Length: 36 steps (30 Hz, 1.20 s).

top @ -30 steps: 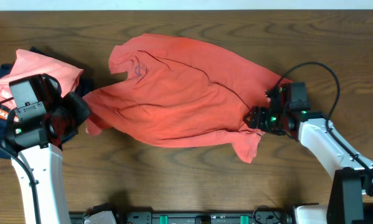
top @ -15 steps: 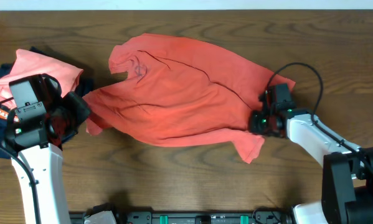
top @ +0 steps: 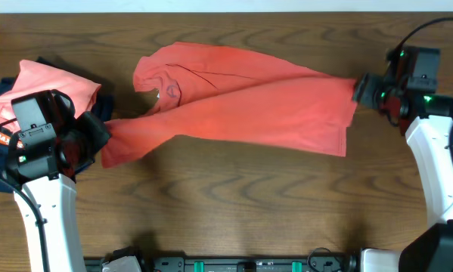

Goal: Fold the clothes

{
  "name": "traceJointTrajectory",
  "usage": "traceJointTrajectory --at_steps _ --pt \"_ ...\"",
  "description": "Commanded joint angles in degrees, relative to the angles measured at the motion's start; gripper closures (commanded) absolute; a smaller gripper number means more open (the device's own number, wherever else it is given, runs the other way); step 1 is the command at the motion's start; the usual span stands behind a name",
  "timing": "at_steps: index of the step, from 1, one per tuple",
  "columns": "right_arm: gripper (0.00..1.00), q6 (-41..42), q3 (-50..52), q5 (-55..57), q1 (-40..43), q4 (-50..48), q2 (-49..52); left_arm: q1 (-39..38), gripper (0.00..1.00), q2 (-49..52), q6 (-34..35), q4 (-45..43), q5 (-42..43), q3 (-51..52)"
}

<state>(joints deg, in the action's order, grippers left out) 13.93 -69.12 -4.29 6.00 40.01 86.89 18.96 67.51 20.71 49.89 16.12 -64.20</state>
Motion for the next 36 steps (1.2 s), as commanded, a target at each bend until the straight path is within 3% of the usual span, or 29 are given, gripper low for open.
traceJointTrajectory --at_steps 1,7,11,26,36 --pt "0.29 -1.3 3.5 -0.4 -0.8 4.0 1.1 0.1 0.94 0.2 -0.5 0.0 -0.6 0.1" --pt "0.27 0.0 12.1 -4.9 -1.9 7.3 1.1 0.1 0.94 0.2 -0.5 0.0 -0.6 0.1" --pt "0.25 1.1 18.7 -7.0 -4.1 0.9 1.1 0.1 0.94 0.3 -0.6 0.0 -0.6 0.1" --pt "0.25 19.4 31.5 0.4 -7.7 -18.9 1.4 0.1 0.94 0.6 -0.5 0.2 -0.6 0.1" --pt "0.31 19.9 32.1 -0.9 -9.7 -26.1 1.4 0.1 0.94 0.7 -0.5 0.2 -0.6 0.1"
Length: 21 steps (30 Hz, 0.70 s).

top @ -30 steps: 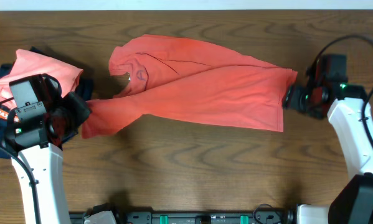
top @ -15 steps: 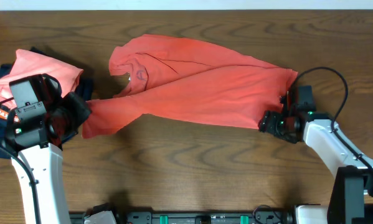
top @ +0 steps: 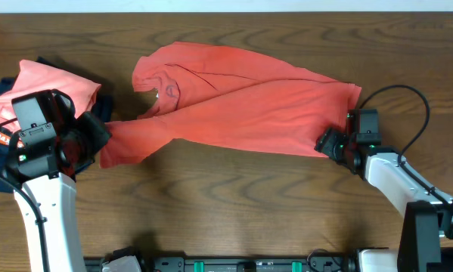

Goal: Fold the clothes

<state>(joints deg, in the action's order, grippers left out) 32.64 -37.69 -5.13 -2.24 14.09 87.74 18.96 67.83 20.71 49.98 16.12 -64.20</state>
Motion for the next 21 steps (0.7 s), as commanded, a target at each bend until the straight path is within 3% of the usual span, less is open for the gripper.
traceJointTrajectory --at_steps 1,7,15,21 --pt "0.32 1.2 0.7 0.1 -1.7 -0.1 0.7 0.1 0.94 0.3 -0.5 0.2 -0.6 0.1" --pt "0.41 1.2 0.7 0.2 -3.2 0.1 3.6 0.1 0.94 0.3 -0.5 0.2 -0.6 0.1" --pt "0.99 1.2 0.6 0.2 -3.2 0.6 5.4 0.1 0.94 0.3 -0.5 0.1 -0.6 0.1" --pt "0.99 -2.9 -3.8 0.3 0.1 9.7 0.1 -0.1 0.94 0.3 -2.5 -0.8 -0.2 0.1"
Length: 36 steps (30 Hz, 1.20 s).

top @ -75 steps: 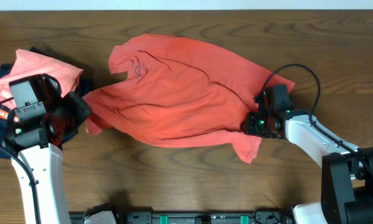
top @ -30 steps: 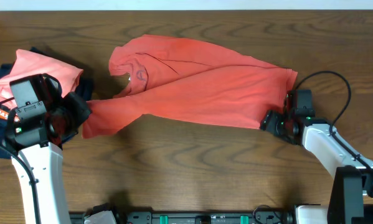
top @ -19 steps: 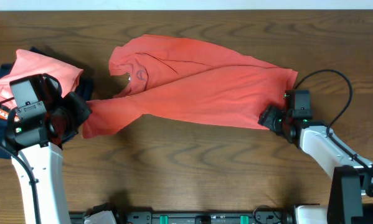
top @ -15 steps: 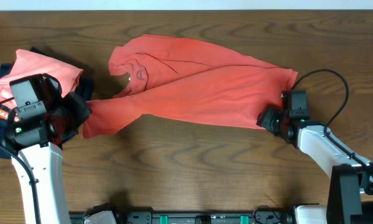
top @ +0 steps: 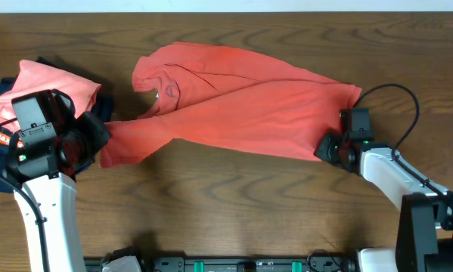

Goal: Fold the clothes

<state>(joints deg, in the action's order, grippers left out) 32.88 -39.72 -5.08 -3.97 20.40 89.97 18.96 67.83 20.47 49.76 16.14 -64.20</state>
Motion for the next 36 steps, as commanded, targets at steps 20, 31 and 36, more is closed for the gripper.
traceJointTrajectory --at_steps 20,31,36 --pt "0.99 -21.9 -59.8 0.6 22.2 52.4 -17.4 -8.2 0.94 0.2 -12.8 14.5 -0.2 -40.0" --pt "0.99 -22.9 -84.6 2.3 27.1 58.4 -17.4 -8.1 0.94 -0.4 -12.2 17.0 -0.2 -61.9" --pt "0.99 -22.9 -85.4 3.5 27.3 59.1 -16.2 -8.1 0.94 0.5 -12.1 16.6 -0.2 -62.8"
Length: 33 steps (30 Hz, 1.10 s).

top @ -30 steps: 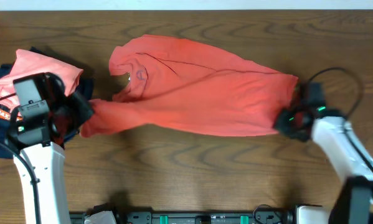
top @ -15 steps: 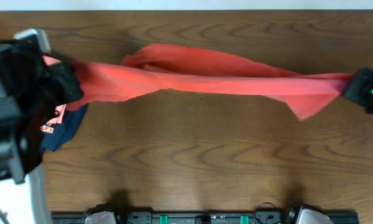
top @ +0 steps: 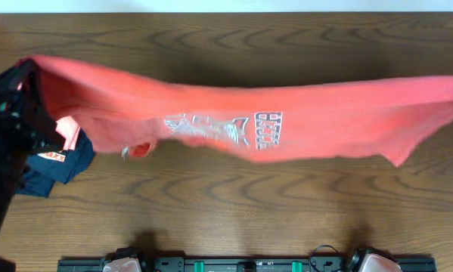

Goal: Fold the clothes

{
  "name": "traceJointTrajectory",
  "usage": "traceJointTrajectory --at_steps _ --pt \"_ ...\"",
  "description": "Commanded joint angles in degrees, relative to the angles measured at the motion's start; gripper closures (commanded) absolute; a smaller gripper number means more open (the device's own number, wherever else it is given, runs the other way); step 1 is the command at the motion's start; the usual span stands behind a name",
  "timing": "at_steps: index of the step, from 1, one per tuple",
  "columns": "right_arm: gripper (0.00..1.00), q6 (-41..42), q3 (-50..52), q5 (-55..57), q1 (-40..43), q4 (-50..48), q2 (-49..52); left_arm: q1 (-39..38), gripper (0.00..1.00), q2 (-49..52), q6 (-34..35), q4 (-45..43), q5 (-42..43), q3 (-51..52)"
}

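Note:
The coral T-shirt [top: 302, 125] hangs stretched across the whole overhead view, raised off the table, with a white printed logo [top: 234, 130] facing up. My left gripper [top: 29, 69] is at the shirt's left end, dark and close to the camera, shut on the cloth there. The shirt's right end runs off the right edge of the frame, and my right gripper is out of view beyond it. A lower corner [top: 398, 157] of the shirt dangles free on the right.
A pile of other clothes lies at the left under my left arm: a navy garment [top: 56, 168] with an orange label and a bit of pink cloth [top: 69, 134]. The wooden table [top: 234, 211] spreads below the shirt.
The shirt lay crumpled on the table with my right gripper at its lower right corner. Now it is lifted and stretched wide between both ends, print showing, and both arms have moved outward and up.
At first my left gripper held the shirt's left end by the pile and the right one its far right edge. The right gripper then stood at the lower right corner for two moments. Now the shirt hangs spread in the air.

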<state>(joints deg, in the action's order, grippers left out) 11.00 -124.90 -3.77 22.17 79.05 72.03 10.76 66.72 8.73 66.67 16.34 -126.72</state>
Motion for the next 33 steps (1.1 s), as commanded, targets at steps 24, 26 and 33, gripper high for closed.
traceJointTrajectory --at_steps 24,26,33 --pt "0.99 -0.9 -0.8 -9.0 -3.1 -26.1 31.8 -6.5 0.94 40.9 1.7 -35.2 4.2 -0.1" --pt "0.99 0.7 -2.6 -9.2 -3.1 -30.3 31.3 -6.1 0.94 40.3 4.4 -40.6 4.2 -1.5" --pt "0.99 0.9 -13.6 -0.2 -2.1 -32.1 30.2 -4.9 0.94 39.7 7.5 -45.9 4.2 -14.6"
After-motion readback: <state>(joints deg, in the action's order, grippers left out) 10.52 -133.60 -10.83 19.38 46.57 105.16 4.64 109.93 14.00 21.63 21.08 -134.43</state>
